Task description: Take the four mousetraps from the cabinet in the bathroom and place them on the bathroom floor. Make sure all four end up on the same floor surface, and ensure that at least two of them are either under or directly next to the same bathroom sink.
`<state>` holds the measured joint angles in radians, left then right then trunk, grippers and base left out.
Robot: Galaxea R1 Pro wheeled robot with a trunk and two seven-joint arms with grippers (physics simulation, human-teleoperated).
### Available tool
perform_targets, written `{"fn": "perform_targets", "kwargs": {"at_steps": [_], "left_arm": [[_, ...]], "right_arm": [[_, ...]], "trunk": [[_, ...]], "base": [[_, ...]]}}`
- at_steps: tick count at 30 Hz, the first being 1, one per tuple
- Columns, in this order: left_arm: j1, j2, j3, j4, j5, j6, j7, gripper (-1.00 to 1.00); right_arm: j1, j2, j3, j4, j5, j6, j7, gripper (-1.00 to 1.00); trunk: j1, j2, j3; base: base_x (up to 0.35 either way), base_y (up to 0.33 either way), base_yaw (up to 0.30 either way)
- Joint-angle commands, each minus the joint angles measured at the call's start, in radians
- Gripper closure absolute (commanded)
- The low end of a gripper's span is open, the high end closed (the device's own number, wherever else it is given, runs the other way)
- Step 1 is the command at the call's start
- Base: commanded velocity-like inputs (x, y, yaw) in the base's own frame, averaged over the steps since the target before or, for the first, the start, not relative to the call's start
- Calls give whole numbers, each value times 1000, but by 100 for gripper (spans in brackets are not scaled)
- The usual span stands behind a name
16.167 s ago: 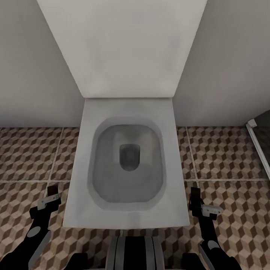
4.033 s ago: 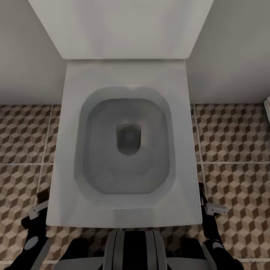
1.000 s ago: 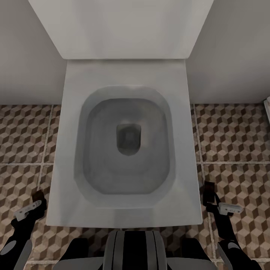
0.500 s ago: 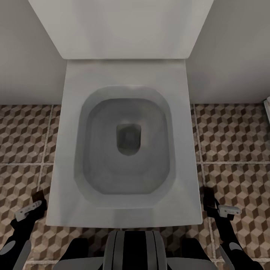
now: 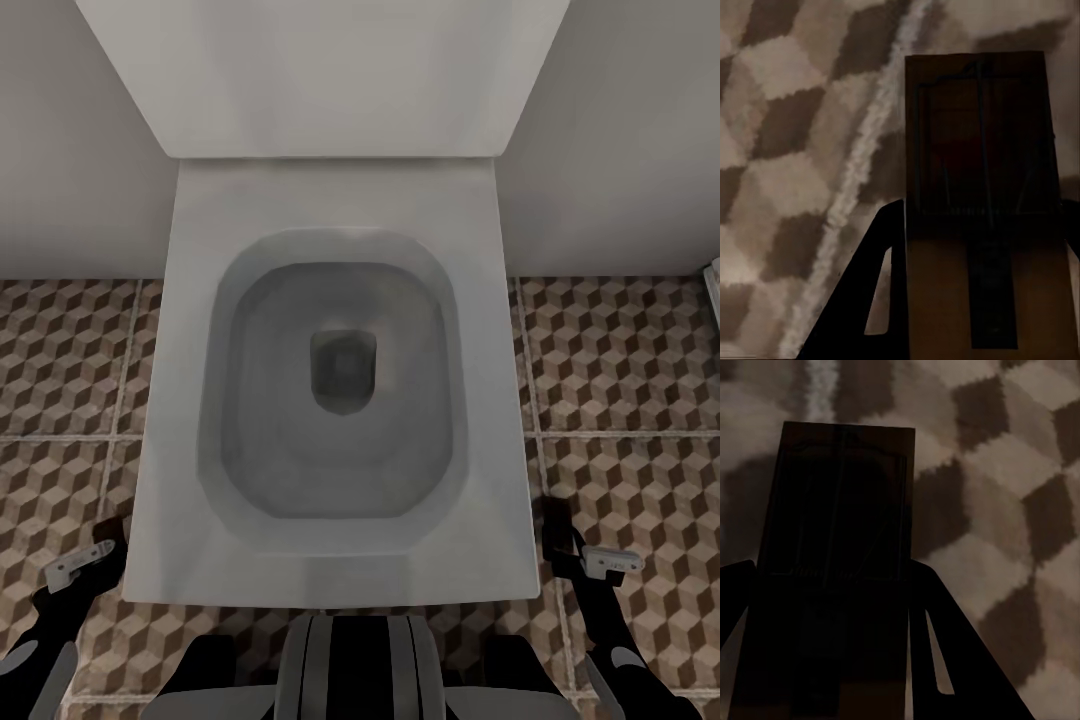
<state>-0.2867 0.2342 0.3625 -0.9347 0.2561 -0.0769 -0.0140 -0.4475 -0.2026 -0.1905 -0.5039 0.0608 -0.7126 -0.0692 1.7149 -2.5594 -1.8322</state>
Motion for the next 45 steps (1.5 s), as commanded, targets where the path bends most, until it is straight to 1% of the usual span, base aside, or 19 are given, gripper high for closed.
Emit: {"fn": "perform_targets", "kwargs": {"at_steps": [1, 4, 6, 9, 11, 13, 21, 33, 45], "left_arm": [[0, 0, 0, 1, 9, 3, -7, 100], [0, -1, 0, 1, 8, 5, -12, 100], [0, -2, 1, 1, 7, -8, -14, 100], [0, -5, 1, 5, 7, -59, -15, 100], [0, -7, 2, 34, 6, -120, -14, 100], [0, -9, 2, 54, 8, -148, -14, 100], [0, -13, 4, 60, 9, -196, -9, 100], [0, -14, 2, 59, 11, -199, -9, 100], [0, -13, 16, 59, 12, -197, -4, 100]], "right_arm": [[0, 0, 0, 1, 4, -3, -4, 100], [0, 0, 0, 1, 4, -5, -4, 100], [0, 0, 0, 1, 4, -5, -4, 100], [0, 0, 0, 1, 4, -5, -4, 100], [0, 0, 0, 1, 4, -5, -4, 100], [0, 0, 0, 1, 4, -5, -4, 100], [0, 0, 0, 1, 4, -5, -4, 100], [0, 0, 0, 1, 3, -5, -4, 100], [0, 0, 0, 1, 2, -5, -4, 100]], "trunk": [[0, 0, 0], [0, 0, 0], [0, 0, 0], [0, 0, 0], [0, 0, 0], [0, 0, 0], [0, 0, 0], [0, 0, 0], [0, 0, 0]], "base": [[0, 0, 0], [0, 0, 0], [0, 0, 0], [0, 0, 0], [0, 0, 0], [0, 0, 0], [0, 0, 0], [0, 0, 0], [-3, 0, 0]]}}
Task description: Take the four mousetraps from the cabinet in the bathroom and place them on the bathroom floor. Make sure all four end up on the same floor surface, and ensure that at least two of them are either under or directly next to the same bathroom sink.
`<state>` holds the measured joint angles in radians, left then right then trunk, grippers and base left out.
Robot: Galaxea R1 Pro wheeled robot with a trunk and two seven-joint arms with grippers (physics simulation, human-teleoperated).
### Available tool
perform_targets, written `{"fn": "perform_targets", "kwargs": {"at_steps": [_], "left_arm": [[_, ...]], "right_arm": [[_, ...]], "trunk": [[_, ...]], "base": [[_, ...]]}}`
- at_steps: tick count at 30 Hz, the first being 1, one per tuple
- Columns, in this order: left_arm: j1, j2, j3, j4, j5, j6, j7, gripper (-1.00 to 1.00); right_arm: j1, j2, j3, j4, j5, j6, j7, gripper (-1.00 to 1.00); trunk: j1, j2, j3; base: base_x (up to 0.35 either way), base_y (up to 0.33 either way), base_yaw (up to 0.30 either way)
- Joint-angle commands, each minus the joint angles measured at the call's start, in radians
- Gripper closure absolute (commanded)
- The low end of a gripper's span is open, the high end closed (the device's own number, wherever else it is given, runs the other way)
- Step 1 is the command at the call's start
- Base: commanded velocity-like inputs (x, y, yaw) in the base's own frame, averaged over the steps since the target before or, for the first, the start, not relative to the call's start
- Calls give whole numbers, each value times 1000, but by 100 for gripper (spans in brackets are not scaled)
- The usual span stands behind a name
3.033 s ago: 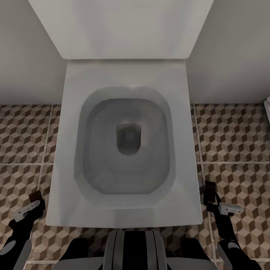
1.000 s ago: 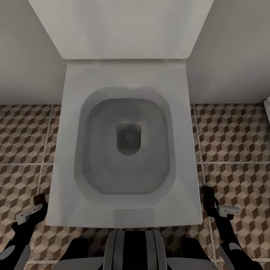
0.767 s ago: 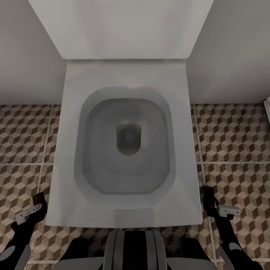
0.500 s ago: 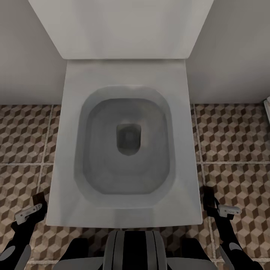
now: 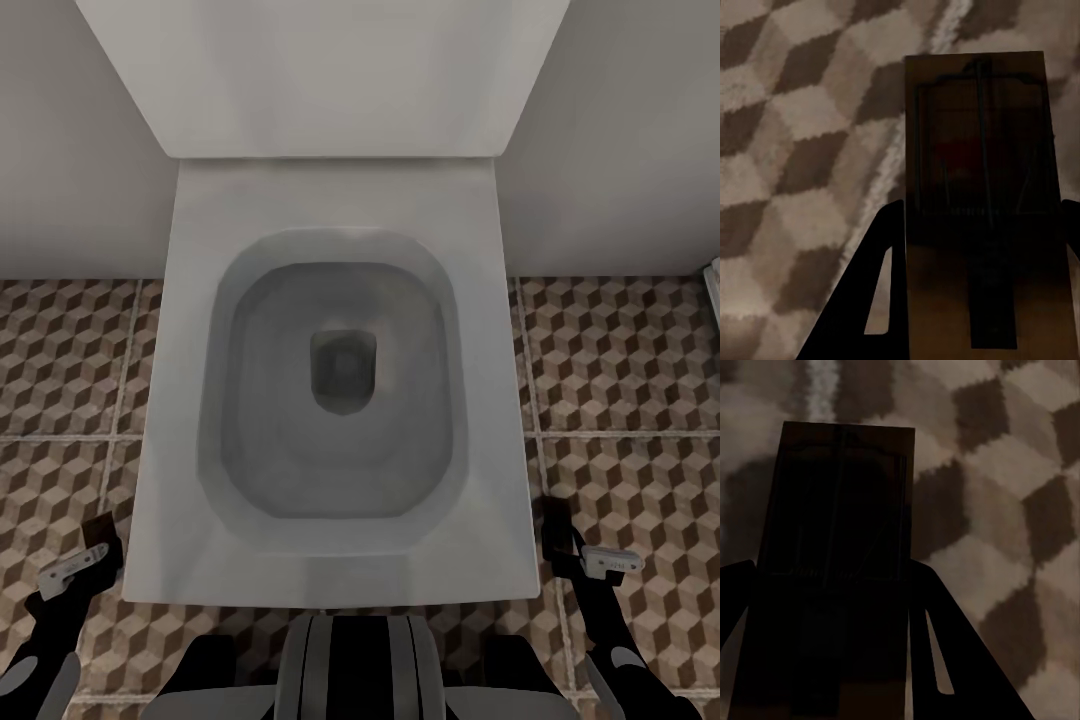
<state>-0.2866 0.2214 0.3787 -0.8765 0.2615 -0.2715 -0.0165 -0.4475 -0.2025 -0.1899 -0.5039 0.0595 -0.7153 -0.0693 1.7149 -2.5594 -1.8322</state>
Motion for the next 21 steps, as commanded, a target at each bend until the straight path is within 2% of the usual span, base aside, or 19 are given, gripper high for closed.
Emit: {"fn": "perform_targets", "kwargs": {"at_steps": [1, 3, 15, 21], "left_arm": [[0, 1, -1, 1, 7, -3, -2, 100], [0, 0, -4, 1, 6, -3, -2, 100], [0, 2, -11, -2, 6, -7, -7, 100], [0, 0, -12, -2, 7, -10, -7, 100]], "right_arm": [[0, 0, 0, 1, 3, -3, -4, 100], [0, 0, 0, 1, 3, -3, -4, 100], [0, 0, -4, 1, 3, -3, -4, 100], [0, 0, -8, 1, 1, -3, -4, 100]], "trunk": [[0, 0, 0], [0, 0, 0], [-6, 3, 46], [-6, 3, 46]], "base": [[0, 0, 0], [0, 0, 0], [0, 0, 0], [0, 0, 0]]}}
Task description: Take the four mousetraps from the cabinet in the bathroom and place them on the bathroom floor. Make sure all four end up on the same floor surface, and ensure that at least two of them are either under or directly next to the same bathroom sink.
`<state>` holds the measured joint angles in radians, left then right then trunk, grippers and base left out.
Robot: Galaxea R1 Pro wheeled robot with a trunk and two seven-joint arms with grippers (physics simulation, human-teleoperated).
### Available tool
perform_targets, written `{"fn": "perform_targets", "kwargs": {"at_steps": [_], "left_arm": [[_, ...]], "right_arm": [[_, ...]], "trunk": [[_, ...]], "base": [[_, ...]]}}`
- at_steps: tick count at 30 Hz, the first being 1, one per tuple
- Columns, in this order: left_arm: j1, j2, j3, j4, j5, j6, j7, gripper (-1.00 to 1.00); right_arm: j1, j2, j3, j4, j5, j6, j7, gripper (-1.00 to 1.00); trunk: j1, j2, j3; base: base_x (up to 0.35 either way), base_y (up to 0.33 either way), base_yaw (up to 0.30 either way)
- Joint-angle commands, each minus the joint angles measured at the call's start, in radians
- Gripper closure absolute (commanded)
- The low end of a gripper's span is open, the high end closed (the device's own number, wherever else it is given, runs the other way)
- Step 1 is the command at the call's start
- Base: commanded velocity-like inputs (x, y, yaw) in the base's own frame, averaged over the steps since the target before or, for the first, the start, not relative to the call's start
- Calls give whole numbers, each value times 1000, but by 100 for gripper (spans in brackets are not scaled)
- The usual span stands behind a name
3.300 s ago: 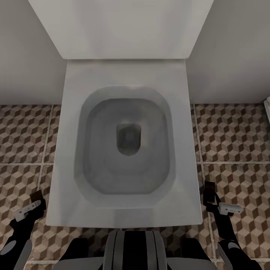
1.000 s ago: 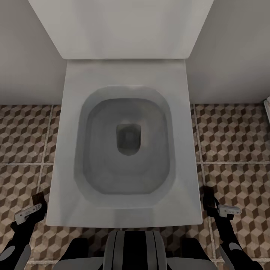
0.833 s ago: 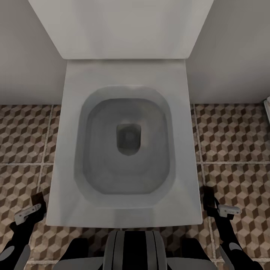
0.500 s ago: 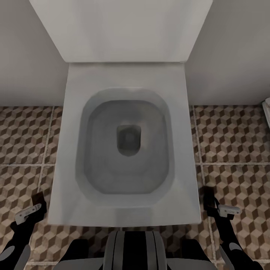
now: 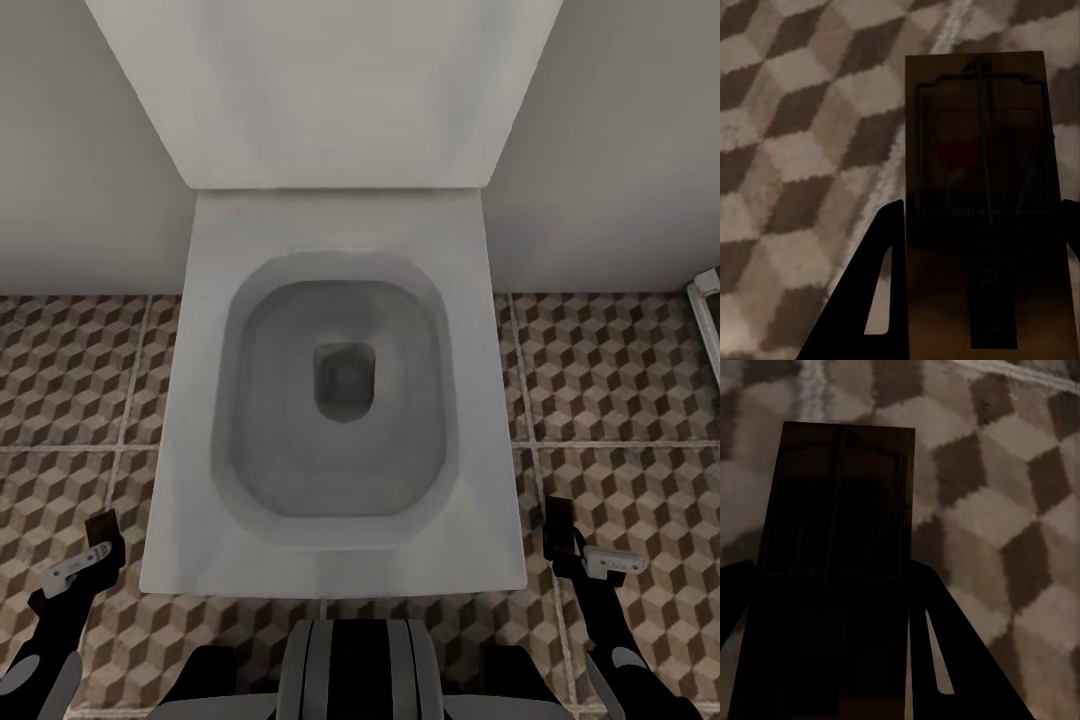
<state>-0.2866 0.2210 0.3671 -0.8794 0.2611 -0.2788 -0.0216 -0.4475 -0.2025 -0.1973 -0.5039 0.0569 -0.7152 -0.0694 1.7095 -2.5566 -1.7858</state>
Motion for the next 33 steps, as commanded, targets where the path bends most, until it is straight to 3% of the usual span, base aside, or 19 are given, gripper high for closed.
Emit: {"fn": "perform_targets", "kwargs": {"at_steps": [1, 20, 26, 33], "left_arm": [[0, 0, 0, 1, 7, -3, -2, 100], [0, 0, 1, -3, 7, -7, 0, 100], [0, 0, 2, -3, 6, -59, 0, 100], [0, 0, 2, -3, 6, -70, 1, 100]], "right_arm": [[0, 0, 0, 1, 3, -3, -4, 100], [0, 0, -1, 1, 4, -2, -4, 100], [0, 0, -1, 1, 4, -3, -4, 100], [0, 0, -1, 1, 4, -3, -4, 100]], "trunk": [[0, 0, 0], [0, 0, 0], [3, -2, -24], [6, -3, -47]], "base": [[0, 0, 0], [0, 0, 0], [0, 0, 0], [0, 0, 0]]}}
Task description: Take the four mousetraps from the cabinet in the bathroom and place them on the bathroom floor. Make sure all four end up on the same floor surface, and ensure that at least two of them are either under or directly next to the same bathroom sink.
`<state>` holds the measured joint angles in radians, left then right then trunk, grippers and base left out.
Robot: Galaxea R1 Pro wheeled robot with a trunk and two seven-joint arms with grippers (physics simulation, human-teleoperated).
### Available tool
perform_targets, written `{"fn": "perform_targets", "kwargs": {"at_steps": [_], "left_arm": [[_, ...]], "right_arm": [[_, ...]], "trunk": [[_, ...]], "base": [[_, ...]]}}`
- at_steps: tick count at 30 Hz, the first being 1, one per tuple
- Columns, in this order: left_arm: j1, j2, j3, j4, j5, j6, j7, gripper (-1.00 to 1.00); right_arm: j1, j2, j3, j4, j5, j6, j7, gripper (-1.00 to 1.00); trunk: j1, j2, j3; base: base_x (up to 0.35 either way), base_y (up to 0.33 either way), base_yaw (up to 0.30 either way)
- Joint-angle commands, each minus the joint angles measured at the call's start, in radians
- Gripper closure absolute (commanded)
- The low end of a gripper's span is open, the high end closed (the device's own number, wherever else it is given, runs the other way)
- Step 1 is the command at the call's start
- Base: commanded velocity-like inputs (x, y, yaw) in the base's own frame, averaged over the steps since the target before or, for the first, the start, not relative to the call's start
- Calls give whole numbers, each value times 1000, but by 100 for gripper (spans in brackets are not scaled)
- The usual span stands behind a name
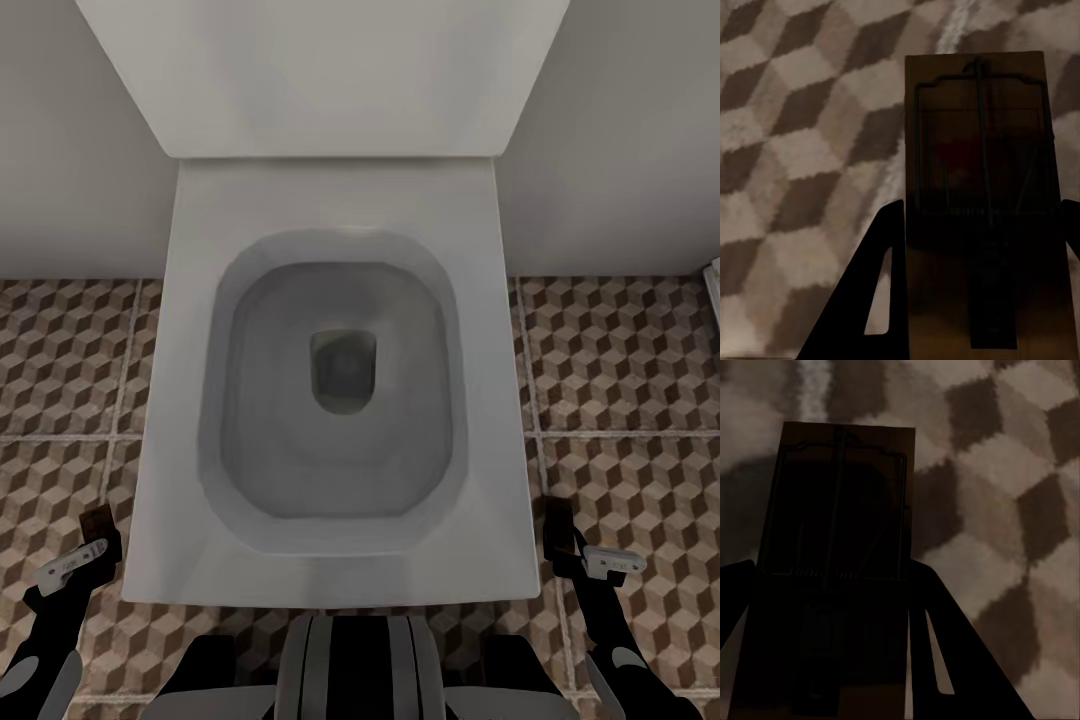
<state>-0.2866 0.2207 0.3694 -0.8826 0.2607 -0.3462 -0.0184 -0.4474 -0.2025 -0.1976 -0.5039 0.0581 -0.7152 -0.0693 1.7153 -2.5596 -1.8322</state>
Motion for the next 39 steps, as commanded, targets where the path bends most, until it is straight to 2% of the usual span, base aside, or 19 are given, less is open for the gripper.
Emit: {"fn": "perform_targets", "kwargs": {"at_steps": [1, 11, 17, 21, 26, 39], "left_arm": [[0, 1, 0, 1, 6, -3, -2, 100], [0, 1, 2, 1, 6, -6, -3, 100], [0, 12, 2, 1, 4, -7, -3, 100], [0, 14, -1, 1, 3, -8, -4, 100], [0, 13, 3, 1, -23, -16, -7, 100], [0, 13, -2, 2, -31, -16, -9, 100]], "right_arm": [[0, 0, 0, 1, 3, -3, -4, 100], [0, 0, -2, 1, -1, -3, -5, 100], [-1, -1, -7, 0, -5, -4, -6, 100], [0, -1, -24, 0, -7, -49, -6, 100], [0, -1, -33, 1, -12, -81, -6, 100], [0, -1, -34, 1, -12, -84, -6, 100]], "trunk": [[0, 0, 0], [0, 0, 0], [0, 0, 0], [0, 0, 0], [0, 0, 0], [0, 0, 0]], "base": [[0, 0, 0], [0, 0, 0], [0, 0, 0], [0, 0, 0], [0, 0, 0], [0, 0, 0]]}}
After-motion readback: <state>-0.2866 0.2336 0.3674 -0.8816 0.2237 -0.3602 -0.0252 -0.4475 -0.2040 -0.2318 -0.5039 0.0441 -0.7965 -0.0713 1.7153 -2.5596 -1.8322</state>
